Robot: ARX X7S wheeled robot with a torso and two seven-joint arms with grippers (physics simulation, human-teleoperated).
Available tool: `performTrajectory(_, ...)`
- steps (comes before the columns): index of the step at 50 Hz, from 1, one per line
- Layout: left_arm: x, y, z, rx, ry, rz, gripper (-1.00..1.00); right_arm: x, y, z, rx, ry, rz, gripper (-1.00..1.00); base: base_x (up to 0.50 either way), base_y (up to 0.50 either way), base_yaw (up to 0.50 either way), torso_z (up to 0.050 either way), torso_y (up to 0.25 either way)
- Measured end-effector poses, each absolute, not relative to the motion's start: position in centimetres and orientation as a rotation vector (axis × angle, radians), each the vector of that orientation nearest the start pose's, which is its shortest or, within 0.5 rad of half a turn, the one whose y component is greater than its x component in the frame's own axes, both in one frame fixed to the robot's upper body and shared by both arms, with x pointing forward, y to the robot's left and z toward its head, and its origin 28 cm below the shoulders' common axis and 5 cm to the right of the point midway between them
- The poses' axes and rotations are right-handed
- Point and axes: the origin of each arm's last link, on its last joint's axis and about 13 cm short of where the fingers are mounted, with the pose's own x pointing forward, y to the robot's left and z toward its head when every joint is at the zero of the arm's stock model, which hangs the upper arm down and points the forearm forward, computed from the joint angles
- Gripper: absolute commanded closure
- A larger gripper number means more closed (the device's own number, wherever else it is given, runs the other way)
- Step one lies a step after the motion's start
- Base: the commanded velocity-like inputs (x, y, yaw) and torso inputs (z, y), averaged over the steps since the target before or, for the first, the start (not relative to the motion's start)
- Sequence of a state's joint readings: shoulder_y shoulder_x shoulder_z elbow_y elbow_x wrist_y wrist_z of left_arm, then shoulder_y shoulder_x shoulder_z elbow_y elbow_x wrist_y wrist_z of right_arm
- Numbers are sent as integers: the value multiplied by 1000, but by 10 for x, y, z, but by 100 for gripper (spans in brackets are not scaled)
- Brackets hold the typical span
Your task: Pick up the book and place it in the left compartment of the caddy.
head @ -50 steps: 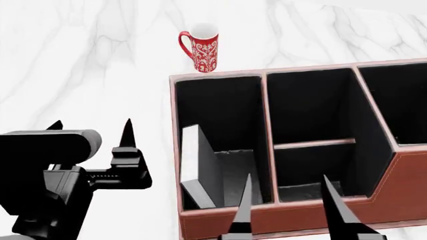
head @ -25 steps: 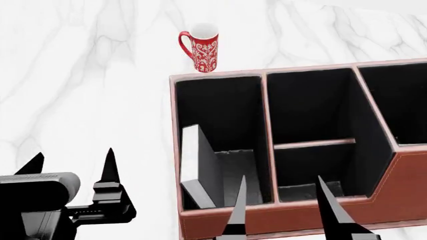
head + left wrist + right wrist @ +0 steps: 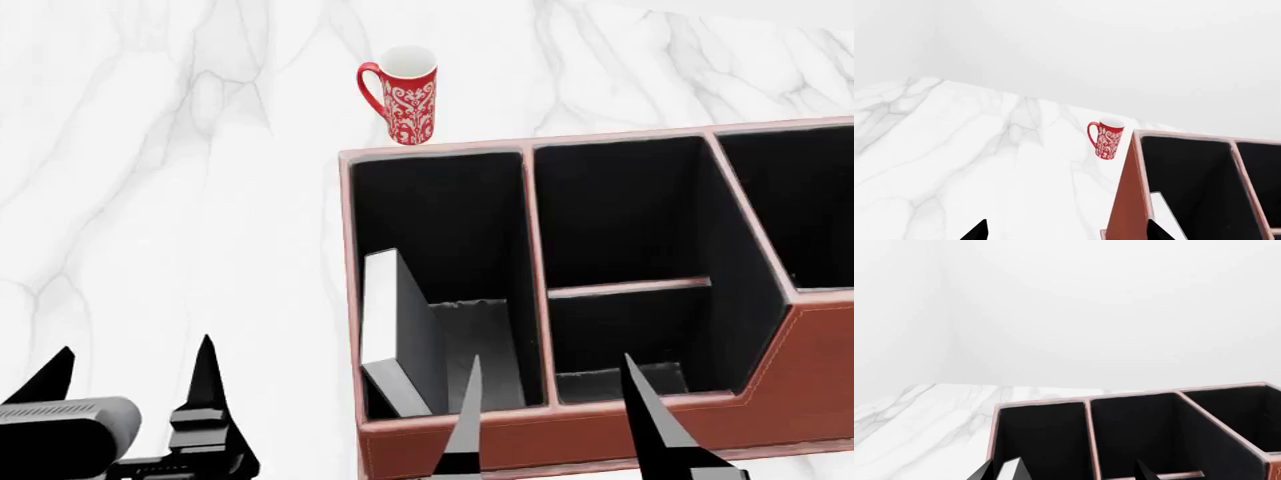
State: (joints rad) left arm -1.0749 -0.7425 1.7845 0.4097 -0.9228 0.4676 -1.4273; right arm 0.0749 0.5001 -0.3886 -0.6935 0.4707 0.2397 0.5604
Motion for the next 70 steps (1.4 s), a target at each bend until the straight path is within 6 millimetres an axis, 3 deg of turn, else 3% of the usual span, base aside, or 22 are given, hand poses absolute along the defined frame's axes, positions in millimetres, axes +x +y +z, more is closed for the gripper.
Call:
performTrajectory(27, 199, 171, 130, -122, -90, 62, -100, 178, -90, 133, 74, -261, 84, -100, 0, 0, 0, 0, 0)
performTrajectory(70, 183, 235, 164, -177, -241, 359, -100, 158, -143, 159, 63, -358, -184, -100, 0, 0, 0, 0, 0)
